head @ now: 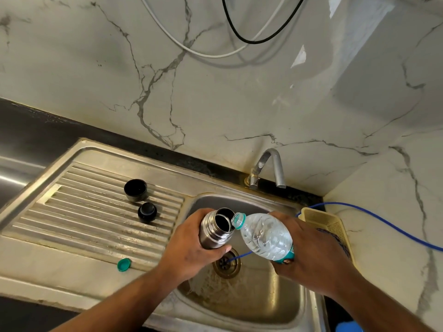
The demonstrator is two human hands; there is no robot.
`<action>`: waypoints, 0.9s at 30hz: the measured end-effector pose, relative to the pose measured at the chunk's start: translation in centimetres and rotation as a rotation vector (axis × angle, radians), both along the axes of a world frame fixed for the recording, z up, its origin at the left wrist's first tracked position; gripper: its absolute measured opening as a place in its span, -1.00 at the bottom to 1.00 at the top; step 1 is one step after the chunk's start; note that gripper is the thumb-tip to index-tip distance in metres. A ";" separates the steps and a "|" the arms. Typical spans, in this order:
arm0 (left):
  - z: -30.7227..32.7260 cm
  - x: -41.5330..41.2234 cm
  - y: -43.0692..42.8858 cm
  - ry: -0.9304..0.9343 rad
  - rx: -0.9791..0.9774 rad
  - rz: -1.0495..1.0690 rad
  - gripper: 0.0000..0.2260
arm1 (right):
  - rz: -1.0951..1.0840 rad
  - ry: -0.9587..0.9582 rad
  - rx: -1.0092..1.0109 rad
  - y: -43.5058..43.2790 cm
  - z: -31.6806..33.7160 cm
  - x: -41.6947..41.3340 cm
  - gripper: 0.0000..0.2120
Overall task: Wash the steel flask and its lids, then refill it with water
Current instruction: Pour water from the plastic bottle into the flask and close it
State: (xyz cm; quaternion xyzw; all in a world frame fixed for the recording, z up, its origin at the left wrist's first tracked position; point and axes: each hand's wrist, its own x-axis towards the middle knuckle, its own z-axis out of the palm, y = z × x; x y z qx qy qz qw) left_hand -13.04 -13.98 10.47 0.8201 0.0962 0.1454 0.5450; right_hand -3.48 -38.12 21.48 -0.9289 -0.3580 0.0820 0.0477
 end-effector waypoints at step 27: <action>-0.7 -0.8 0.0 0.005 0.005 0.033 -0.42 | 0.031 0.033 -0.128 0.8 1.2 -0.6 -0.14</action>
